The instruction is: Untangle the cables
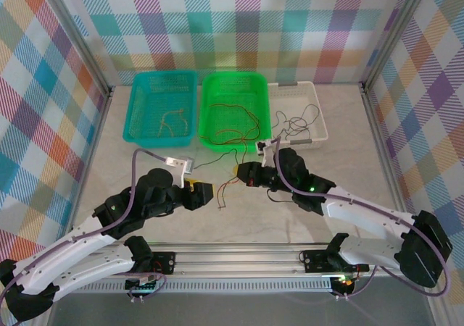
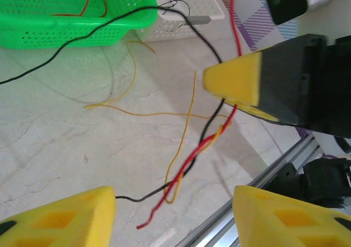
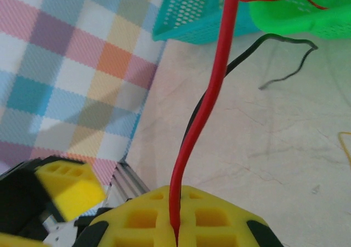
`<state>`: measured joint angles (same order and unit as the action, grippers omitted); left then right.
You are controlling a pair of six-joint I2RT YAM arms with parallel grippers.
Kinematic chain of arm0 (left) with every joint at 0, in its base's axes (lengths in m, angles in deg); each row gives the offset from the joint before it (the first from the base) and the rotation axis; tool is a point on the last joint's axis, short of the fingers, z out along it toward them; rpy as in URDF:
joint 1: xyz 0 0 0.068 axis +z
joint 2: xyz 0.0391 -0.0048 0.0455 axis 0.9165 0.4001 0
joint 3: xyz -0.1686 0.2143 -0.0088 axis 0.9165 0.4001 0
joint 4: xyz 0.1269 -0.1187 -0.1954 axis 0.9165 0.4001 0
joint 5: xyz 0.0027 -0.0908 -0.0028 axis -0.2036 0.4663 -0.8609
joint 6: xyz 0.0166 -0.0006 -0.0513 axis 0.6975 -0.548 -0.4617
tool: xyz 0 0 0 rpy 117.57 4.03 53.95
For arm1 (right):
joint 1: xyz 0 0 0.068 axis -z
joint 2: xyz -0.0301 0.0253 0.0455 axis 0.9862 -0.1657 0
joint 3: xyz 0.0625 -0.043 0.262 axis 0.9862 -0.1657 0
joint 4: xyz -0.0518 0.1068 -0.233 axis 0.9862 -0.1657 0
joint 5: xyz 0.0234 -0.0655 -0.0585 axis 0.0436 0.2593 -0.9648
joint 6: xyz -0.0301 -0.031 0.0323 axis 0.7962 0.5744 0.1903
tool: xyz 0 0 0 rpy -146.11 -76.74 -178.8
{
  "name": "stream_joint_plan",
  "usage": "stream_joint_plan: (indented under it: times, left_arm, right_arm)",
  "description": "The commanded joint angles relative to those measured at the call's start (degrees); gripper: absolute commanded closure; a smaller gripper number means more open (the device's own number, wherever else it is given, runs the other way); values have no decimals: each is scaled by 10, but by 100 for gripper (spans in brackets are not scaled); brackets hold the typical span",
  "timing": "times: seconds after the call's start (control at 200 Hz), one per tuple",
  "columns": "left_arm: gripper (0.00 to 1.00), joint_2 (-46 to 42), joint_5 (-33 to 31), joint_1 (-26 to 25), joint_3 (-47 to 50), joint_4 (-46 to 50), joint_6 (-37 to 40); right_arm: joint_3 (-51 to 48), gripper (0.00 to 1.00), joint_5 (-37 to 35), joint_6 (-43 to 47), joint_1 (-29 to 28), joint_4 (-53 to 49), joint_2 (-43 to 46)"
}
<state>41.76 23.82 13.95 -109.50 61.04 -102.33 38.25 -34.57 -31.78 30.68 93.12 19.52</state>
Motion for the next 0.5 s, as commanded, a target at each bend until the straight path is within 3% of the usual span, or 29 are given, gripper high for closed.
stream_joint_plan:
  times: [0.0,0.3,0.495]
  left_arm:
    - [40,16,12,-2,-6,-20,-1]
    - [41,50,81,-2,14,-81,-17]
    - [55,57,112,-2,34,-107,-28]
  right_arm:
    - [-1,100,66,47,-1,44,14]
    - [3,100,130,64,-1,65,5]
    - [6,100,139,62,-1,71,5]
